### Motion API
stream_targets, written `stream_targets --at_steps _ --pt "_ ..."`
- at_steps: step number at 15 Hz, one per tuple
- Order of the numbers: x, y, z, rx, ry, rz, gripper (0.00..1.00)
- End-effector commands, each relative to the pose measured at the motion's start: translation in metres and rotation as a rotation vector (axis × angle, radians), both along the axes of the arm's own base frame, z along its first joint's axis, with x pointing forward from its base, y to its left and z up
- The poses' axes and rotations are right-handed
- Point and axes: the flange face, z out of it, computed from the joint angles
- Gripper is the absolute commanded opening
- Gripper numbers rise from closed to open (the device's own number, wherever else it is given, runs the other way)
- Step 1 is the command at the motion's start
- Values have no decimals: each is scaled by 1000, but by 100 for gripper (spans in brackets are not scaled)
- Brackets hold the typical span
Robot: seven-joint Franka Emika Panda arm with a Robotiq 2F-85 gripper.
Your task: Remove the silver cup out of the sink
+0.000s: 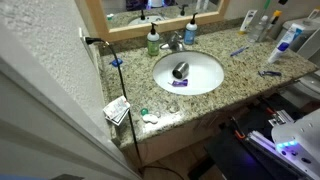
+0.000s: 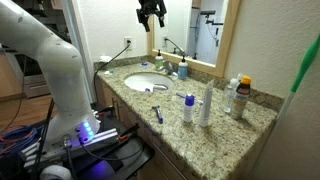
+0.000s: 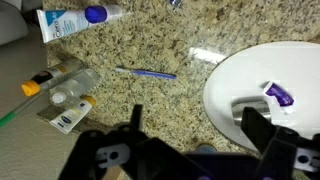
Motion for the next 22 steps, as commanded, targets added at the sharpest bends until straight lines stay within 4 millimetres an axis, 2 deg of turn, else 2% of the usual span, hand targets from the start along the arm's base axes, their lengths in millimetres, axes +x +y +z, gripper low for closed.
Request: stream_targets --at_steps 1,7,8,9,13,15,16,17,18,19,22 --pt "0 0 0 0 1 0 100" --pt "0 0 0 0 1 0 100" --pt "19 12 -16 -51 30 -3 100" --pt "28 40 -32 -42 62 72 100" --pt "43 147 -74 38 168 294 100" --pt "52 200 -101 18 225 309 100" --pt "34 167 -81 16 183 294 100" --pt "36 189 -93 8 203 304 100" --pt "39 201 -101 2 217 309 100" --pt "43 206 -105 0 226 312 100" --pt "46 203 -103 -20 233 284 100"
